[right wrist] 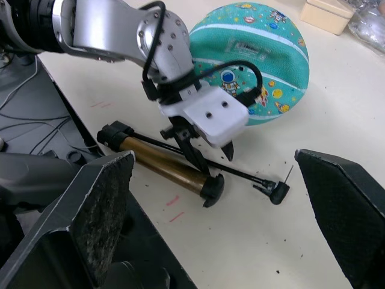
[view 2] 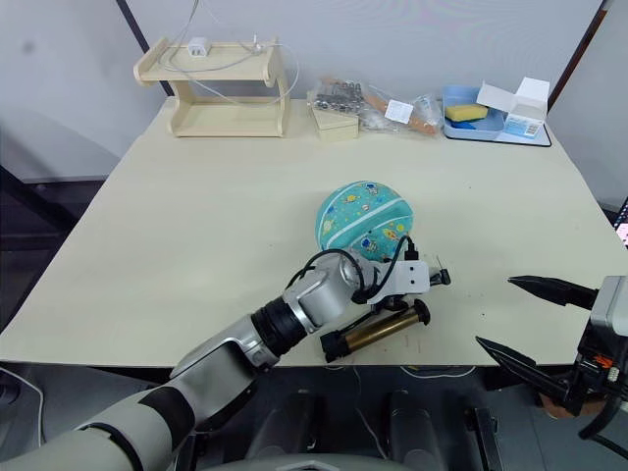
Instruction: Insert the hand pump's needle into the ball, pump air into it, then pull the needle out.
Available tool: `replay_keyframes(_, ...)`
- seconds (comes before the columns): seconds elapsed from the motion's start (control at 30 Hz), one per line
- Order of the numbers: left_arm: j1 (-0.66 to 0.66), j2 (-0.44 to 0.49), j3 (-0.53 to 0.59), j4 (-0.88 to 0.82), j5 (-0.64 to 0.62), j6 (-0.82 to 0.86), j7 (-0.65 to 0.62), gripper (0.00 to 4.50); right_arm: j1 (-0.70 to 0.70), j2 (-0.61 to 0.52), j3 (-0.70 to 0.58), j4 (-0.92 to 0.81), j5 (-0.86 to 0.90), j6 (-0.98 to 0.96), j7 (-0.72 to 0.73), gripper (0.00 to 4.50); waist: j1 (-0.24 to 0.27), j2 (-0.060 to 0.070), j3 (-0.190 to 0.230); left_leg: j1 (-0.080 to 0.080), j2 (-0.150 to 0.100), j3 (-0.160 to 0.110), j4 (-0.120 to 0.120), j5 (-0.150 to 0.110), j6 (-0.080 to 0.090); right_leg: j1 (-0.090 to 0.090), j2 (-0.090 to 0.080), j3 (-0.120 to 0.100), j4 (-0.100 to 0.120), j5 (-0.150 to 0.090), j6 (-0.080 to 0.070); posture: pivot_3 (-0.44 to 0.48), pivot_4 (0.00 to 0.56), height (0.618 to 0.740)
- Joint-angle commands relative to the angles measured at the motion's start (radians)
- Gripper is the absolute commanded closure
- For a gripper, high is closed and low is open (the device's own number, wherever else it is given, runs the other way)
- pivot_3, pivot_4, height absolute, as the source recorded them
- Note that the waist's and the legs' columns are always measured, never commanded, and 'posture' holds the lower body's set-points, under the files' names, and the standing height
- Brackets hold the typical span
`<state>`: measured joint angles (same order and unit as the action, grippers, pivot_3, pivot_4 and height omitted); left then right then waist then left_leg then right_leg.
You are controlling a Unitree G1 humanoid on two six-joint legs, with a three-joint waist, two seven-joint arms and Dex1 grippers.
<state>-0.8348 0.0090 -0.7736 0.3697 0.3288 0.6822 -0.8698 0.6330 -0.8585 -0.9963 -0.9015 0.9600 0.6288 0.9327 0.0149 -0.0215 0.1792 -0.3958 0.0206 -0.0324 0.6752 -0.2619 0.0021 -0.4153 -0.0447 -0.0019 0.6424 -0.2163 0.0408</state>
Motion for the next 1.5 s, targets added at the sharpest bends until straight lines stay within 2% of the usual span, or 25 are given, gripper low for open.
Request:
replay_keyframes(0.03, -0.029, -0.05, 0.024, 0.029, -0.001, 0.074, 0.023, 2.31, 0.008, 0.009, -0.012, -0.02, 0.012, -0.008, -0.006, 0.0, 0.0, 0.0, 0.0, 0.0, 0.0, 0.0, 0.0, 0.0, 0.0, 0.0, 0.0, 0.0, 0.0, 0.0, 0.0, 0.0, 0.15, 0.74)
replay_keyframes(0.2, -0.049, -0.091, 0.053, 0.094, -0.014, 0.135, 0.046, 2.31, 0.01, 0.009, -0.007, -0.019, 0.008, -0.011, -0.009, 0.0, -0.001, 0.0, 0.0, 0.0, 0.0, 0.0, 0.0, 0.0, 0.0, 0.0, 0.0, 0.0, 0.0, 0.0, 0.0, 0.0, 0.15, 0.74)
replay_keyframes(0.53, -0.074, -0.133, 0.072, 0.244, -0.019, 0.07, 0.097, 2.31, 0.036, 0.023, -0.028, -0.02, 0.004, -0.013, 0.005, 0.0, 0.001, 0.0, -0.001, 0.0, 0.0, -0.001, 0.0, 0.0, 0.0, 0.001, 0.0, 0.0, 0.0, 0.0, 0.0, 0.0, 0.15, 0.74)
replay_keyframes(0.57, -0.07, -0.131, 0.065, 0.245, -0.016, 0.064, 0.094, 2.83, 0.044, 0.027, -0.036, -0.022, 0.006, -0.013, 0.006, 0.0, 0.001, 0.0, -0.001, 0.0, 0.0, -0.001, 0.0, 0.0, 0.0, 0.001, 0.0, 0.0, 0.0, 0.0, 0.0, 0.0, 0.15, 0.74)
replay_keyframes(0.6, -0.067, -0.128, 0.06, 0.245, -0.014, 0.06, 0.091, 2.86, 0.049, 0.03, -0.042, -0.025, 0.007, -0.014, 0.006, 0.0, 0.0, 0.0, -0.001, 0.0, 0.0, -0.001, 0.0, 0.0, 0.0, 0.001, 0.0, 0.0, 0.0, 0.0, 0.0, 0.0, 0.15, 0.74)
replay_keyframes(0.63, -0.064, -0.126, 0.059, 0.244, -0.015, 0.061, 0.087, 3.56, 0.055, 0.033, -0.047, -0.027, 0.008, -0.015, 0.006, 0.0, 0.0, 0.0, -0.001, 0.0, 0.0, 0.0, 0.0, 0.0, 0.0, 0.001, 0.0, 0.0, 0.0, 0.0, 0.0, 0.0, 0.15, 0.74)
replay_keyframes(0.67, -0.061, -0.122, 0.058, 0.24, -0.016, 0.06, 0.085, 3.74, 0.061, 0.036, -0.05, -0.029, 0.008, -0.016, 0.006, 0.0, 0.0, 0.0, -0.001, 0.0, 0.0, 0.0, 0.0, 0.0, 0.0, 0.001, 0.0, 0.0, 0.0, 0.0, 0.0, 0.0, 0.15, 0.74)
replay_keyframes(0.73, -0.055, -0.114, 0.067, 0.231, -0.023, 0.058, 0.081, 4.44, 0.067, 0.04, -0.054, -0.034, 0.01, -0.018, 0.002, 0.0, 0.0, 0.0, -0.001, 0.0, 0.0, -0.001, 0.0, 0.0, 0.0, 0.001, 0.0, 0.0, 0.0, 0.0, 0.0, 0.0, 0.15, 0.74)
replay_keyframes(0.97, -0.042, -0.045, 0.143, 0.095, -0.104, 0.025, 0.0, 4.44, 0.079, 0.044, -0.047, -0.047, 0.031, 0.008, -0.051, 0.0, -0.006, 0.0, -0.001, 0.0, 0.001, 0.0, 0.0, 0.0, 0.0, 0.0, 0.001, 0.0, 0.0, 0.0, 0.0, 0.0, 0.15, 0.74)
replay_keyframes(1.13, -0.006, 0.023, 0.199, -0.082, -0.199, -0.004, -0.086, 4.44, 0.063, 0.038, -0.036, -0.051, 0.089, 0.055, -0.176, 0.0, -0.004, 0.001, -0.001, 0.0, 0.002, 0.0, -0.001, 0.0, 0.0, -0.001, 0.002, 0.0, 0.0, 0.0, 0.0, 0.0, 0.15, 0.74)
replay_keyframes(1.27, 0.04, 0.055, 0.266, -0.2, -0.277, -0.078, -0.109, 4.44, 0.044, 0.009, -0.012, -0.073, 0.166, 0.109, -0.314, 0.0, 0.002, 0.001, -0.001, -0.001, 0.001, 0.0, -0.001, 0.0, 0.0, -0.001, 0.001, 0.0, 0.0, 0.0, 0.0, 0.0, 0.15, 0.74)
replay_keyframes(1.5, 0.114, 0.065, 0.385, -0.284, -0.416, -0.172, -0.116, 4.44, -0.068, -0.095, 0.067, 0.009, 0.348, 0.196, -0.577, 0.0, -0.002, 0.001, -0.001, -0.001, 0.001, 0.0, -0.001, -0.001, 0.001, -0.001, 0.001, 0.001, 0.0, 0.0, -0.001, 0.0, 0.15, 0.74)
